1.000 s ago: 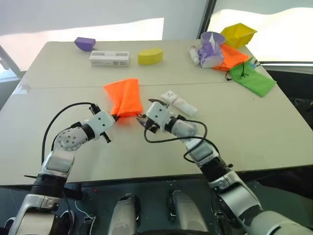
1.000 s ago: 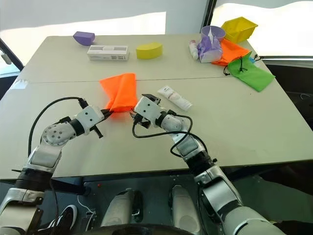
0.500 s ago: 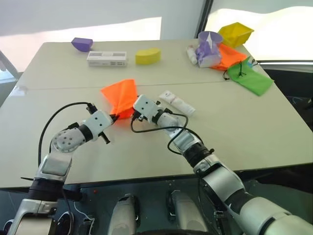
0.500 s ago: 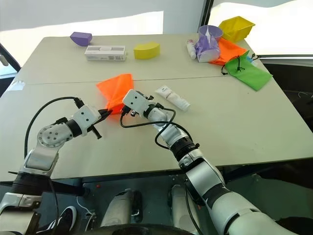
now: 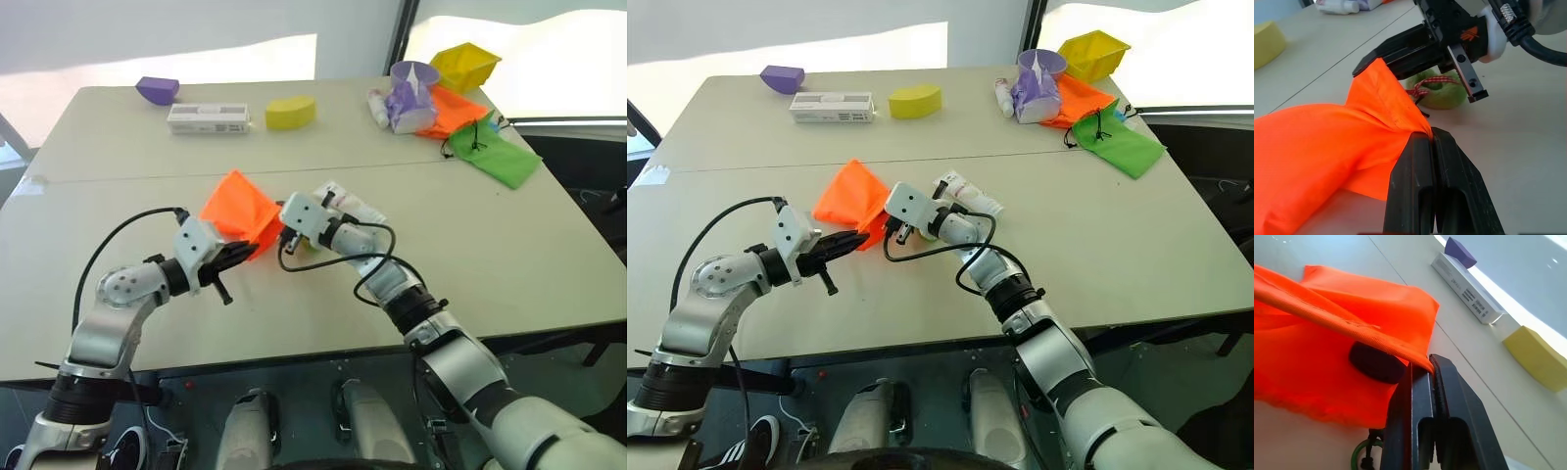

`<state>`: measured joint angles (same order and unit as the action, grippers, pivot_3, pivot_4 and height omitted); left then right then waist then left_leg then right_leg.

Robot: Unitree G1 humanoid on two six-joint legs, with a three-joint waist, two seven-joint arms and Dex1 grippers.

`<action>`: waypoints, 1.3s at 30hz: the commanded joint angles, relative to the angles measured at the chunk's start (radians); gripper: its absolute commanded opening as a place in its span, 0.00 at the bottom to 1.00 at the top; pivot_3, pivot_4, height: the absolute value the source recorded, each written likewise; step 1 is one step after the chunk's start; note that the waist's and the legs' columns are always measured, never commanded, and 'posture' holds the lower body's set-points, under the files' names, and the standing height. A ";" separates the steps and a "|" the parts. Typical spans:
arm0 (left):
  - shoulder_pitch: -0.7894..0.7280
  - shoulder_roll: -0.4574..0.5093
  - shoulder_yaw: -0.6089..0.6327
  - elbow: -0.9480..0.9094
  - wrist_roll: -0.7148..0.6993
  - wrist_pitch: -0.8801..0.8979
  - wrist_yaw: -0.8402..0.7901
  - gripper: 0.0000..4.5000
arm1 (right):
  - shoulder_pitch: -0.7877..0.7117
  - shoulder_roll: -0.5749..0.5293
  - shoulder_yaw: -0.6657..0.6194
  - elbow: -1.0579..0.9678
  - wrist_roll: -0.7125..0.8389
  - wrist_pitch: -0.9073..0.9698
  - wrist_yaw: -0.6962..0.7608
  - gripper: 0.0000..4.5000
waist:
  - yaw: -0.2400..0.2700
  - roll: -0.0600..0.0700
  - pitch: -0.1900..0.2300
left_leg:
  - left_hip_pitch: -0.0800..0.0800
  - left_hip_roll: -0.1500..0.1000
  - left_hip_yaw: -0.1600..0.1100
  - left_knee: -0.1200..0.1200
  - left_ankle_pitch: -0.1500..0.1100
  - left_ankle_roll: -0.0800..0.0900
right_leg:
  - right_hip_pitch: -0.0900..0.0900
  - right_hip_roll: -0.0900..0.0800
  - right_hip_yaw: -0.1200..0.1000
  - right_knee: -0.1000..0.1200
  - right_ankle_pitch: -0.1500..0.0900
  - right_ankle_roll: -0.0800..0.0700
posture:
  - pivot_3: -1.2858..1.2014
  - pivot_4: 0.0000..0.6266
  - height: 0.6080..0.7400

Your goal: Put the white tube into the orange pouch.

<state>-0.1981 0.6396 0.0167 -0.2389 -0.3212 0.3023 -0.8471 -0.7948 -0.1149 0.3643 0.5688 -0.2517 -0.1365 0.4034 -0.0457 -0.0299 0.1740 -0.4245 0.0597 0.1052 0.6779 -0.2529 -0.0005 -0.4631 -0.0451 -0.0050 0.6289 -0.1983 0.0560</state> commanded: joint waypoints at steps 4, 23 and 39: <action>0.023 0.033 -0.025 -0.070 -0.018 0.035 -0.040 0.00 | 0.027 -0.113 -0.012 -0.101 -0.050 -0.046 0.024 0.01 | 0.001 0.000 0.000 | 0.000 0.000 0.000 0.000 0.000 0.000 | 0.000 0.000 0.000 0.000 0.000 0.000 | 0.52 0.24 1.00; 0.044 0.073 0.027 0.011 -0.075 -0.053 -0.151 0.00 | 0.167 -0.165 -0.014 -0.269 -0.015 0.023 0.113 0.31 | 0.007 0.000 0.000 | -0.001 0.000 0.001 -0.001 0.000 0.000 | -0.001 -0.001 0.000 -0.002 0.000 0.000 | 0.52 0.24 1.00; 0.105 -0.071 -0.027 0.051 0.038 -0.211 -0.032 0.00 | 0.247 -0.394 -0.328 -0.549 0.295 0.565 0.265 0.99 | 0.004 0.001 0.001 | -0.001 0.001 0.000 -0.002 -0.002 -0.004 | -0.002 -0.003 0.000 -0.006 0.003 -0.005 | 0.52 0.24 1.00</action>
<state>-0.0768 0.5742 -0.0085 -0.1676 -0.2854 0.1130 -0.8831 -0.5328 -0.4944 0.0545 -0.0252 0.0571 0.4024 0.6920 -0.0413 -0.0290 0.1748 -0.4251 0.0614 0.1052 0.6746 -0.2552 -0.0043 -0.4640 -0.0480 -0.0061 0.6196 -0.1943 0.0492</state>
